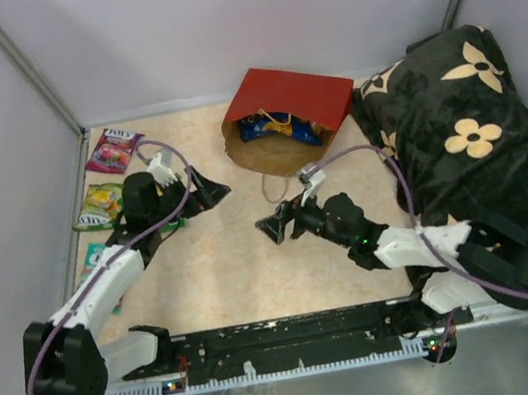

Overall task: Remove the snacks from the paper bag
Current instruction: Take out the snack from the paper bag.

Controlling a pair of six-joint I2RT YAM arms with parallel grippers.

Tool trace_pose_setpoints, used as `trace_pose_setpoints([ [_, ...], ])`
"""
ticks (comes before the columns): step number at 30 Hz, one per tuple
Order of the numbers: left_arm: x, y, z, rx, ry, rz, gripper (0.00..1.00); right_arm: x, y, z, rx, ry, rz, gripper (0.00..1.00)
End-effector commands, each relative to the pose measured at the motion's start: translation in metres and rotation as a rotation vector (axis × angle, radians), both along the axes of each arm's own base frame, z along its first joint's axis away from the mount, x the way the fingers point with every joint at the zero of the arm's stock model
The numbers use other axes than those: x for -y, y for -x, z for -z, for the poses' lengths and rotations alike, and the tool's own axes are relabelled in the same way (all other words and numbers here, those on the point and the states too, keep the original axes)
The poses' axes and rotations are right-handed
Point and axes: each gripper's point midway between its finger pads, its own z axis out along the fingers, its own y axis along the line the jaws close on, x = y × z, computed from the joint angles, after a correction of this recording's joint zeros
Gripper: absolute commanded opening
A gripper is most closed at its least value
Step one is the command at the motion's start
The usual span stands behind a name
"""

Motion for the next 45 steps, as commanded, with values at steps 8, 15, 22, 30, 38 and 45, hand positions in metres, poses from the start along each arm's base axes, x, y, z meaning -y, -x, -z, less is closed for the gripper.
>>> trace_pose_setpoints([
  [8,0.107,-0.058,0.004,0.112,0.203,0.095,0.97,0.169,-0.051,-0.069,0.156,0.071,0.861,0.89],
  [15,0.141,-0.123,0.025,0.096,0.435,-0.024,0.98,0.189,-0.039,-0.078,0.135,0.066,0.895,0.89],
  [22,0.161,-0.178,0.055,0.088,0.568,-0.221,1.0,0.207,-0.027,-0.078,0.122,0.085,0.919,0.89],
  [30,0.168,-0.226,0.067,0.093,0.612,-0.429,1.0,0.224,-0.016,-0.085,0.122,0.072,0.944,0.89],
  [38,0.17,-0.247,0.049,0.181,0.597,-0.454,0.59,0.233,-0.009,-0.08,0.108,0.081,0.952,0.89],
  [45,0.164,-0.22,0.036,0.232,0.55,-0.378,0.0,0.227,-0.012,-0.077,0.11,0.076,0.936,0.89],
])
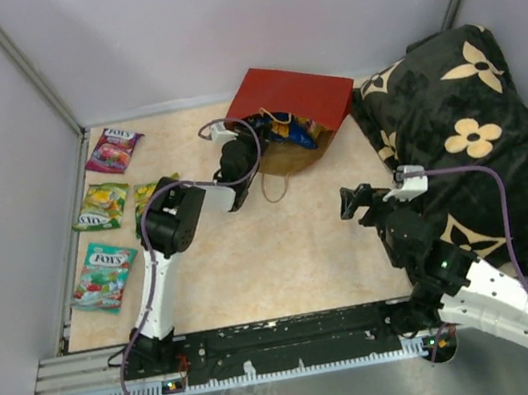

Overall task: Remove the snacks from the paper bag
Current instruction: Take out the snack from the paper bag, then place the snack at the center of the board.

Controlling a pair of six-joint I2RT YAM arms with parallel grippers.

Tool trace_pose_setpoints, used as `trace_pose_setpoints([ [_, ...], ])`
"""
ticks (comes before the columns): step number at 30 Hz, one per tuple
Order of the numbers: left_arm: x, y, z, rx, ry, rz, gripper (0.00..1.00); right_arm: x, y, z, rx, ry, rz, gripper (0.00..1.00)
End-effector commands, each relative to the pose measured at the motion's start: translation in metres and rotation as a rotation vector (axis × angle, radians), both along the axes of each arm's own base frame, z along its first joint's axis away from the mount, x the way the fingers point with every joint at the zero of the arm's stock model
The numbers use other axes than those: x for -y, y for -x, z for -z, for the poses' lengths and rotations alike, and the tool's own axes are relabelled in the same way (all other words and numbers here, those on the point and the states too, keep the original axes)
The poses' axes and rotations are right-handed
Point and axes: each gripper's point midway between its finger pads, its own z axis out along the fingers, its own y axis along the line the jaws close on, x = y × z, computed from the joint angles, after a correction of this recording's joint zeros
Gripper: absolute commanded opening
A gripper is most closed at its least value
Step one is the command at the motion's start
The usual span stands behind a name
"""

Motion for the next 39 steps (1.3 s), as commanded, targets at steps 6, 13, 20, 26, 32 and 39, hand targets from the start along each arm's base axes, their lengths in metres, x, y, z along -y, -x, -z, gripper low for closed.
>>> trace_pose_setpoints([
  [6,-0.019,0.061,-0.052,0.199,-0.081,0.057,0.0,-0.005,-0.007,-0.017,0.043,-0.038,0.01,0.89],
  [13,-0.038,0.13,-0.121,0.406,-0.189,0.129,0.0,-0.018,-0.012,-0.006,0.025,0.009,-0.031,0.89],
  [20,-0.049,0.177,-0.133,0.416,-0.256,0.233,0.0,-0.106,-0.005,-0.007,0.034,0.045,-0.458,0.89],
  [26,-0.055,0.213,-0.126,0.393,-0.285,0.33,0.0,-0.139,-0.002,0.011,0.006,0.041,-0.598,0.89],
  [32,-0.063,0.23,-0.122,0.396,-0.335,0.355,0.0,-0.14,-0.017,0.026,0.024,0.093,-0.584,0.87],
  [39,-0.061,0.239,-0.122,0.401,-0.353,0.403,0.0,-0.166,-0.025,0.032,0.002,0.142,-0.706,0.67],
])
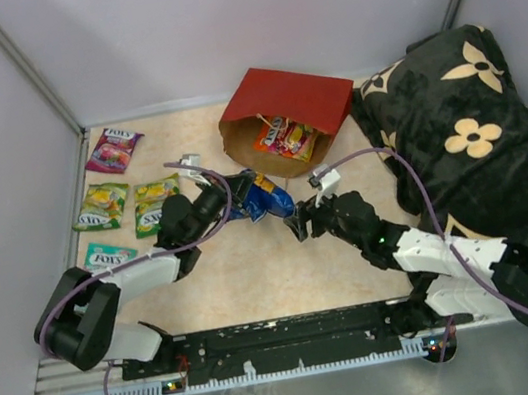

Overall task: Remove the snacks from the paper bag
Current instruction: Place the snack at the center of the board.

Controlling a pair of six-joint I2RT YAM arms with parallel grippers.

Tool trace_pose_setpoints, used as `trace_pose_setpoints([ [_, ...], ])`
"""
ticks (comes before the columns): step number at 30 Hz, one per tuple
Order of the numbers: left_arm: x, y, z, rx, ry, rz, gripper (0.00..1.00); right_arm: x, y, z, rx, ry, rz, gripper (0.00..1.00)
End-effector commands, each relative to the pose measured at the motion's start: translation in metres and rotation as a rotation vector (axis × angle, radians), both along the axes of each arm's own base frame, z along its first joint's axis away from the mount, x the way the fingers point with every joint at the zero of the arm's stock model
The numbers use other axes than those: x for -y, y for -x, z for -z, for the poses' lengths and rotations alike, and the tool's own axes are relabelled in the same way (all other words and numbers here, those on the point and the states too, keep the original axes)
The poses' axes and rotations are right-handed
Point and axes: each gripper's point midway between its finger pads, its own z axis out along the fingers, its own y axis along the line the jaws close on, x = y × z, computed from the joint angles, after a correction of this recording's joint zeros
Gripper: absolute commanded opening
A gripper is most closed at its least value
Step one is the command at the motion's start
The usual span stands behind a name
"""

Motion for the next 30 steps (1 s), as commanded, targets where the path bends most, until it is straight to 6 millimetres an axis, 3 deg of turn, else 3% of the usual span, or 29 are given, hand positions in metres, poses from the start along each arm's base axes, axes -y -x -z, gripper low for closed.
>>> trace_pose_setpoints([
  [1,0.005,0.013,-0.025,0.084,0.021,0.059,0.0,-0.028,-0.012,-0.036,0.08,-0.046,-0.095,0.59],
  [4,0.006,0.015,-0.02,0.066,0.003,0.07,0.0,-0.031,-0.013,-0.033,0.066,-0.046,-0.102,0.23],
  [7,0.004,0.012,-0.002,0.006,-0.066,0.056,0.0,-0.028,-0.01,-0.036,0.066,-0.053,-0.101,0.06],
  [8,0.002,0.01,0.007,-0.02,-0.103,0.046,0.06,-0.026,-0.009,-0.037,0.064,-0.048,-0.097,0.0],
  [10,-0.002,0.006,0.027,-0.085,-0.208,0.028,0.34,-0.021,-0.006,-0.038,0.058,-0.03,-0.095,0.0],
  [13,-0.015,0.008,0.062,-0.213,-0.402,0.012,0.87,-0.014,-0.001,-0.037,0.036,0.01,-0.093,0.0],
  [14,-0.02,0.011,0.069,-0.24,-0.444,0.004,0.97,-0.012,0.001,-0.035,0.021,0.029,-0.094,0.0],
  [18,-0.034,0.036,0.072,-0.23,-0.459,0.032,1.0,-0.004,0.007,-0.027,-0.035,0.099,-0.095,0.0],
  [21,-0.039,0.059,0.077,-0.246,-0.426,0.075,0.97,0.001,0.01,-0.021,-0.075,0.136,-0.09,0.0],
  [30,-0.032,0.116,0.124,-0.364,-0.274,0.249,0.82,0.0,0.011,-0.02,-0.102,0.128,-0.093,0.0],
])
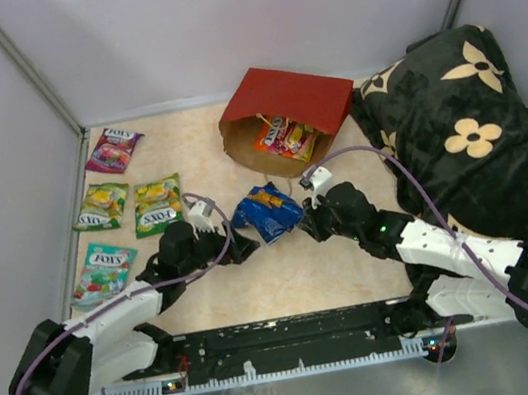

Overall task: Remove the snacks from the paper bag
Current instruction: Place the snack at the center of the board.

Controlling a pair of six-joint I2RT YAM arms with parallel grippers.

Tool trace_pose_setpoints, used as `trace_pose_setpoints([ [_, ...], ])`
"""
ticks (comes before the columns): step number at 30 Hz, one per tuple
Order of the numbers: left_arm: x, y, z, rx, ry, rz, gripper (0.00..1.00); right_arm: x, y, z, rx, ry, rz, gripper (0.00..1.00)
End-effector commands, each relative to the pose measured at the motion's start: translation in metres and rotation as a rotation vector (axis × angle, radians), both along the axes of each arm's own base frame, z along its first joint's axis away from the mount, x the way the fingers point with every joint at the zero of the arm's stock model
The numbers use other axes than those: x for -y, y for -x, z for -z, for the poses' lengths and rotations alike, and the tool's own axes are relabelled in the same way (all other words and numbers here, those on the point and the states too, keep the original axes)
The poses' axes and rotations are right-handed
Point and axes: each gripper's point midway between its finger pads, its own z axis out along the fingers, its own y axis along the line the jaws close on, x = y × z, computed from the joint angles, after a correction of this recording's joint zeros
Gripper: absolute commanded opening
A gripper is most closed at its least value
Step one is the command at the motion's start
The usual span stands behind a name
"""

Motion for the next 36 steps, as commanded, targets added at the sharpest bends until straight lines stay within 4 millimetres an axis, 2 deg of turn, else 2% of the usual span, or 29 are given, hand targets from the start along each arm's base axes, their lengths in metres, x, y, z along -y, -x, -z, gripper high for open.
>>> trace_pose_setpoints([
  [1,0.016,0.022,0.007,-0.062,0.144,0.09,0.81,-0.008,-0.011,-0.037,0.064,-0.071,0.002,0.0],
  [6,0.034,0.02,0.007,-0.07,0.255,0.138,0.79,-0.01,-0.01,-0.039,0.066,-0.082,-0.004,0.0],
  [12,0.059,0.015,-0.007,-0.035,0.405,0.242,0.78,-0.007,-0.008,-0.04,0.065,-0.083,-0.002,0.0],
  [18,0.068,0.014,-0.005,-0.078,0.555,0.262,0.66,0.001,-0.004,-0.04,0.07,-0.077,0.008,0.0],
  [23,0.067,0.01,0.007,-0.097,0.563,0.232,0.39,0.004,-0.001,-0.04,0.071,-0.065,0.006,0.0],
  [25,0.065,0.01,0.005,-0.075,0.557,0.225,0.16,0.004,-0.001,-0.04,0.073,-0.063,0.002,0.0],
  [27,0.062,0.01,-0.001,-0.043,0.557,0.214,0.01,0.004,-0.001,-0.04,0.073,-0.063,-0.002,0.0],
  [32,0.055,0.012,-0.014,0.023,0.541,0.201,0.02,0.001,0.0,-0.038,0.069,-0.064,-0.015,0.0],
  [33,0.056,0.012,-0.013,0.021,0.534,0.204,0.1,0.0,0.0,-0.037,0.066,-0.063,-0.019,0.0],
  [35,0.056,0.012,-0.012,0.012,0.526,0.205,0.38,-0.001,0.0,-0.038,0.066,-0.065,-0.02,0.0],
  [36,0.056,0.012,-0.012,0.012,0.525,0.206,0.46,-0.001,-0.001,-0.038,0.066,-0.066,-0.019,0.0],
])
